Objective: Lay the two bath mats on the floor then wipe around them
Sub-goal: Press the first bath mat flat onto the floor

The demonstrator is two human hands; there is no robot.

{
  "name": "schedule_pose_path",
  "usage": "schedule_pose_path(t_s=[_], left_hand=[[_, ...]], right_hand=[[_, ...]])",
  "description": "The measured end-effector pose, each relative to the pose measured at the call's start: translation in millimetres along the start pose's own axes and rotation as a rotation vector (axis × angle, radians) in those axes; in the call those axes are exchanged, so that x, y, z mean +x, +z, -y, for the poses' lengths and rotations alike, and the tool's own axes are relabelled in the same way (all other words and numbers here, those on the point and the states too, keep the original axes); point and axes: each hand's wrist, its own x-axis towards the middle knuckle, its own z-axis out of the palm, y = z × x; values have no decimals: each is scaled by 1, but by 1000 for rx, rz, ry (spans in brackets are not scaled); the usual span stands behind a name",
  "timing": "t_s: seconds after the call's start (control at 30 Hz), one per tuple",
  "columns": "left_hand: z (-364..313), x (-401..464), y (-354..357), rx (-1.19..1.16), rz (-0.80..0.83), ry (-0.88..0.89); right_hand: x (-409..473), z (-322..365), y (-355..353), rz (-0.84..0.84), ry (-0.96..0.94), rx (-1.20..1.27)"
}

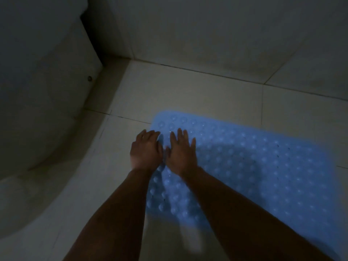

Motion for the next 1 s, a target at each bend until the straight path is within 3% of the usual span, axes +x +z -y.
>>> schedule_pose_path(t_s=[0.23,0.5,0.63,0.83,1.0], left_hand=[[39,-13,17,84,-121,-46],[65,-19,27,51,-171,-111],[70,-22,22,36,-123,-152],[58,-28,-2,23,-107,-147],[29,-15,-1,83,-3,-37]], right_hand=[[-5,9,57,-157,-26,-152],[-2,8,62,-156,-16,-104],[0,7,64,-162,-26,-97],[-4,14,41,10,-17,12],[23,10,-27,239,46,164]])
